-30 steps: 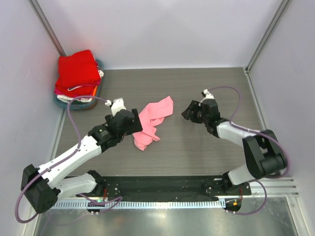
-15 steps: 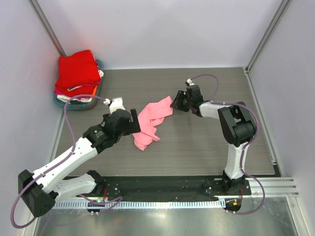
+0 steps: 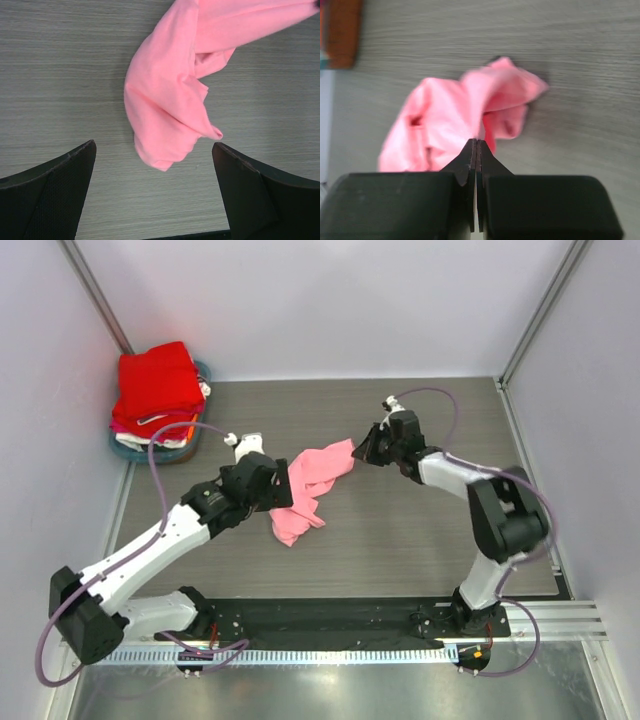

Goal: Fold and stack the t-shirts
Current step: Flatten the tshirt out

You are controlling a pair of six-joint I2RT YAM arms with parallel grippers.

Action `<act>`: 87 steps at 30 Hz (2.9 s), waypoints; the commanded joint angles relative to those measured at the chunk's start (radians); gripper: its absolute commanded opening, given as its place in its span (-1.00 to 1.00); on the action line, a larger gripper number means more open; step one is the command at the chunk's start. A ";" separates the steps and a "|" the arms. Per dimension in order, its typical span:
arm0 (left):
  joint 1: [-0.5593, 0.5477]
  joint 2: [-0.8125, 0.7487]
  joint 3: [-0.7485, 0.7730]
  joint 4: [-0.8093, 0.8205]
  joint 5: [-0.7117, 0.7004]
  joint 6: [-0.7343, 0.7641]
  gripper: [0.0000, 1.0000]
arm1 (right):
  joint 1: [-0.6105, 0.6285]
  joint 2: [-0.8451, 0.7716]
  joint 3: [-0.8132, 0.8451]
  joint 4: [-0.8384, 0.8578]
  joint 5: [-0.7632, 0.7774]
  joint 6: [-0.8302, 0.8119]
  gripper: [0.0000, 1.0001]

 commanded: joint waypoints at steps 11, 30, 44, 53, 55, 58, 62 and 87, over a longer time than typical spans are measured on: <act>-0.027 0.262 0.126 0.128 0.354 0.041 0.72 | 0.003 -0.861 -0.318 -0.238 0.192 -0.042 -0.97; -0.217 0.445 0.078 0.316 0.252 0.072 0.57 | -0.005 -1.033 -0.403 -0.436 0.503 -0.012 -0.98; -0.214 0.626 0.172 0.225 0.015 0.042 -0.31 | -0.006 -1.079 -0.409 -0.474 0.537 0.041 -0.98; -0.104 0.528 0.195 0.113 0.006 0.072 -1.00 | -0.012 -1.036 -0.410 -0.522 0.724 0.116 -0.98; -0.076 0.470 0.212 0.071 -0.021 0.102 -0.99 | -0.019 -1.002 -0.392 -0.521 0.756 0.127 -0.98; 0.002 0.356 0.297 0.000 -0.032 0.151 -0.99 | -0.034 -0.924 -0.316 -0.511 0.777 0.110 -0.98; 0.103 0.264 0.486 -0.107 -0.044 0.219 -1.00 | -0.054 -0.852 -0.135 -0.516 0.714 0.050 -0.98; 0.107 -0.012 0.232 -0.135 0.121 0.233 -0.75 | -0.054 -1.194 -0.163 -0.671 0.479 0.033 -0.98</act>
